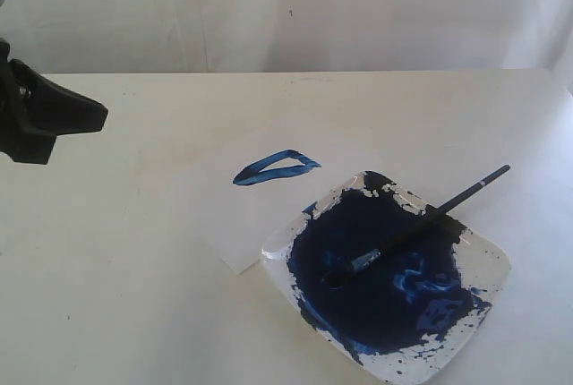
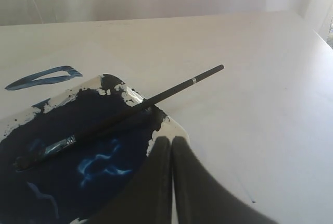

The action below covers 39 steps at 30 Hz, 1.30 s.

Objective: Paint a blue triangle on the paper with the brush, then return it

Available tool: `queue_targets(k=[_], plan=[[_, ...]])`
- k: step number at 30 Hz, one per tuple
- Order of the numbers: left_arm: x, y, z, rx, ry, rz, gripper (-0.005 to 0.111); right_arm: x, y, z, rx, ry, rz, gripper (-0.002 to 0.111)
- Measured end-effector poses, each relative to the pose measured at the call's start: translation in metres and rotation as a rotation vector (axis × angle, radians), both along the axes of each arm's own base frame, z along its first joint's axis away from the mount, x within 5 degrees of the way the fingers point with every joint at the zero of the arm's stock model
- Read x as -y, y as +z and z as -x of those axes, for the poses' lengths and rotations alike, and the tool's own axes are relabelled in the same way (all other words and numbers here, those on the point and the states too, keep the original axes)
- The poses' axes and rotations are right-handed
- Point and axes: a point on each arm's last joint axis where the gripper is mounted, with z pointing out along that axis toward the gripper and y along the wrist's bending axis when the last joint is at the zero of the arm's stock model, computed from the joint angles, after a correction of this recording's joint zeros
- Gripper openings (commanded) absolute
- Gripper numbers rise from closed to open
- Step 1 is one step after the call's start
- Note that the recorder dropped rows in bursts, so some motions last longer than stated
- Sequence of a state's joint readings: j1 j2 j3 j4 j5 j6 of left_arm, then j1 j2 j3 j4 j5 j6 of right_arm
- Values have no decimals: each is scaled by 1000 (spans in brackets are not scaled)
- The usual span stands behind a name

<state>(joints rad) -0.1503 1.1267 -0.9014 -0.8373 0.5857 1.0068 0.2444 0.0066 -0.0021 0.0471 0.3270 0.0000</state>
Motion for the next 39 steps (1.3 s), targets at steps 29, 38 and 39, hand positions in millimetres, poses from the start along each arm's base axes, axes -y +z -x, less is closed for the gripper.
queue_targets(k=[29, 38, 39], plan=[[0, 0, 0, 0, 0, 0, 0, 0, 0, 0, 0, 0, 0, 0], [-4, 28, 29, 142, -8, 9, 0, 0, 0, 0, 0, 0, 0, 0], [-6, 35, 37, 187, -13, 2, 0, 0, 0, 0, 0, 0, 0, 0]])
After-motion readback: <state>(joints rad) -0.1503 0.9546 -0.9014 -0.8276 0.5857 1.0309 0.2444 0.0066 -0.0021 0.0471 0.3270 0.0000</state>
